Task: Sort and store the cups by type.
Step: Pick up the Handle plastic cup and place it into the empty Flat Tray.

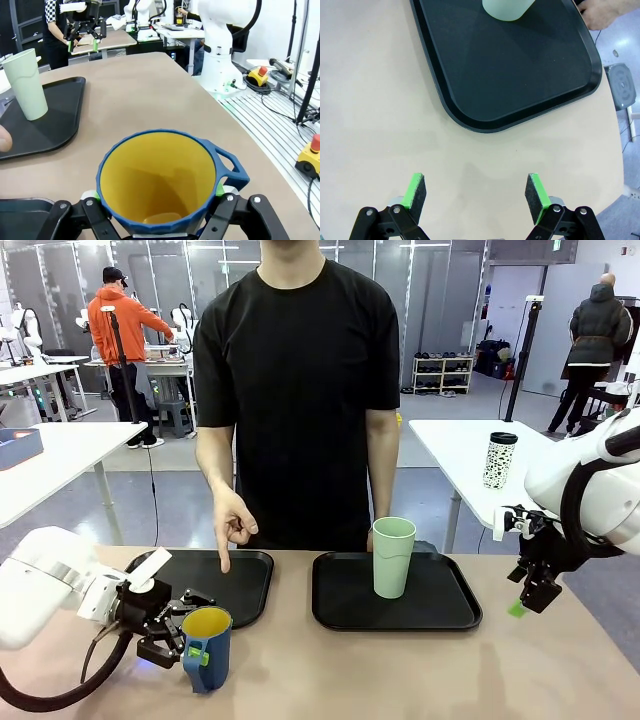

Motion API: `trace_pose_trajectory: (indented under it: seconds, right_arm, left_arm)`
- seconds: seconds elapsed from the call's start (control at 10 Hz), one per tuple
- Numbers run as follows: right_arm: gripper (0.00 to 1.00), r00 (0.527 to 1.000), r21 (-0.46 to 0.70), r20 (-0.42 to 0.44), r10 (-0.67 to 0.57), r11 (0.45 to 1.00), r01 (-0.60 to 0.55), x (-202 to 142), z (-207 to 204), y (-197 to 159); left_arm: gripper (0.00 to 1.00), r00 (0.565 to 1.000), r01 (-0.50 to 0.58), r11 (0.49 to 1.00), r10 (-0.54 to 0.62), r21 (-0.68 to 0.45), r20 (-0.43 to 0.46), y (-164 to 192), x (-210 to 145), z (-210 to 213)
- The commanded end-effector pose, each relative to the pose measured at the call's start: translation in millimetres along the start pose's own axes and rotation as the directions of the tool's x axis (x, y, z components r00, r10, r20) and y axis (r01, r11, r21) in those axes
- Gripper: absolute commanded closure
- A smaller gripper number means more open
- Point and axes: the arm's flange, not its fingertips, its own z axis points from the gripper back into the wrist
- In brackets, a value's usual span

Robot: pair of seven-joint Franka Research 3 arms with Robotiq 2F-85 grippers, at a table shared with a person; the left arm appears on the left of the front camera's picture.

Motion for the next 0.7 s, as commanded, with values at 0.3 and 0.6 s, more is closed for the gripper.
trace_pose_trajectory:
  seconds: [0.3, 0.6]
  right_arm:
    - [0.0, 1.0, -0.001, -0.003, 0.0, 1.0, 0.0, -1, 0, 0]
    - [0.0, 1.0, -0.001, -0.003, 0.0, 1.0, 0.0, -1, 0, 0]
  left_arm:
    - [0.42, 0.998, 0.065, 0.998, -0.065, 0.017, 0.021, -20, -9, 8]
    - [0.42, 0.992, 0.112, 0.984, -0.119, 0.138, 0.044, -27, 24, 45]
